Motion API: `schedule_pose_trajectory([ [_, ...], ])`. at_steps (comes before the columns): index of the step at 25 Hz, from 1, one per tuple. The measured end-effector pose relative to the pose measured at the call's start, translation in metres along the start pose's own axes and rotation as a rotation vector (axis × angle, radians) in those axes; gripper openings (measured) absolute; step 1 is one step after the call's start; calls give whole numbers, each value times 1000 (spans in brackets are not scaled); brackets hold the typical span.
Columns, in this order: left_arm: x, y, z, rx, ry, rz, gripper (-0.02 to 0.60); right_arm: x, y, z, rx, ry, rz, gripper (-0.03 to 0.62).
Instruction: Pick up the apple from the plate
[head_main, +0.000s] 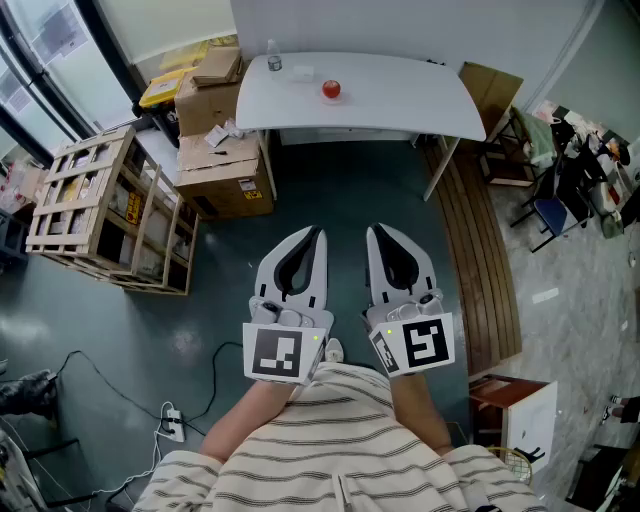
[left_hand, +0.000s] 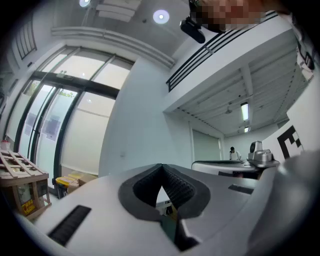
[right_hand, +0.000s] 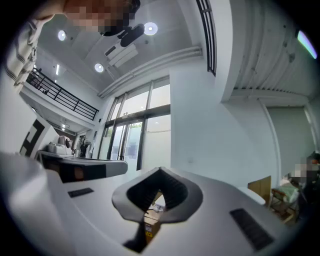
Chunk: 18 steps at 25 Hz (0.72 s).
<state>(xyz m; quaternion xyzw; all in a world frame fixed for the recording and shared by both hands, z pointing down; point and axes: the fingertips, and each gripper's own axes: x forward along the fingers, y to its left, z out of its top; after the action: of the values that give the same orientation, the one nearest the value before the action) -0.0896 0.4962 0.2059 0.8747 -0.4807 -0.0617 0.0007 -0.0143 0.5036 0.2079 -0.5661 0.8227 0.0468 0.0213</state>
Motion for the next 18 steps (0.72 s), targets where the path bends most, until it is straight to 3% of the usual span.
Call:
schedule_pose_trajectory([
  [12,24,-34,-7,34,-6,33,5,-8,-41,-6,37,-20,57,2],
  [18,35,-35,-25,46,24,77,5,1,-54,-28,81,-8,98,2],
])
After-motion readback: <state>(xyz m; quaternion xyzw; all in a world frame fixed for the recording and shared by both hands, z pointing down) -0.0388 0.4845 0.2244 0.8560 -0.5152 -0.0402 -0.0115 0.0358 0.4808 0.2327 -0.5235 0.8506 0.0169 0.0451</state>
